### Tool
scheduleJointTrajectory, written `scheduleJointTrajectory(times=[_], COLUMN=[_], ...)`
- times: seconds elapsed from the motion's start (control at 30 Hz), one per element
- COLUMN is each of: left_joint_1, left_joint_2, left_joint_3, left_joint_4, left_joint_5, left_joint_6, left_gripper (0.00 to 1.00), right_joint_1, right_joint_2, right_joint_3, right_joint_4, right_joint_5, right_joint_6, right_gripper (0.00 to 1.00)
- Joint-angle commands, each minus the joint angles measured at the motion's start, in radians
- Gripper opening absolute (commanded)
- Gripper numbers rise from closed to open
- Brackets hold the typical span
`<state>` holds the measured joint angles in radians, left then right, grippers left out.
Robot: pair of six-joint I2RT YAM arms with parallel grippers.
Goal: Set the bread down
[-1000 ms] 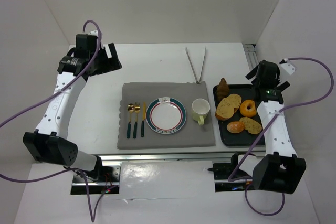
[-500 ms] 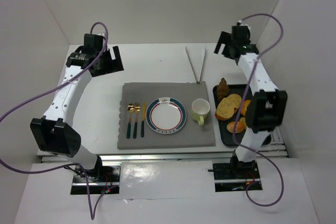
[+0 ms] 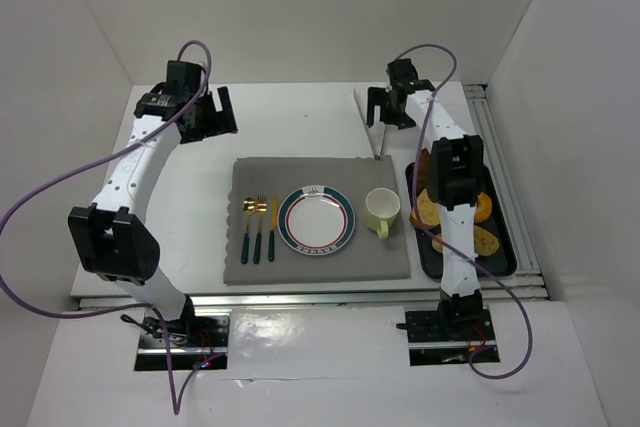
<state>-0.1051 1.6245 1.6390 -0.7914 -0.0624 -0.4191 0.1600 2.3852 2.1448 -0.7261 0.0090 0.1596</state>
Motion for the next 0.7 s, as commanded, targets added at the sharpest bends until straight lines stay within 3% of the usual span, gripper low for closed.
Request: scheduleJointTrajectory(times=[0.0,0.3,0.53,0.67], left_joint_1=[0.007,0.007,0.007,0.007], left_joint_2=[0.024,0.066,0.084,0.084], left_joint_3=[0.039,0.061,0.070,0.059], left_joint_4=[0.015,0.015,0.015,0.024], left_joint_5=[-0.008,0.003,0.012,0.021], left_joint_6=[0.014,0.014,0.014,0.014], left_gripper=[0.99,0.99,0.99,0.99], right_joint_1=[0.015,0.055,0.098,0.098], right_joint_2=[-0.012,0.019,0.049,0.095], right_joint_3=[0.017,-0.039,-0.089,-0.068], right_joint_4=[0.025,0.090,0.186,0.238], right_joint_5=[-0.024,-0.035,0.196,0.227], right_joint_6=[-0.022,-0.032,0.027,0.064], right_gripper=[1.00,1.00,1.00,0.98])
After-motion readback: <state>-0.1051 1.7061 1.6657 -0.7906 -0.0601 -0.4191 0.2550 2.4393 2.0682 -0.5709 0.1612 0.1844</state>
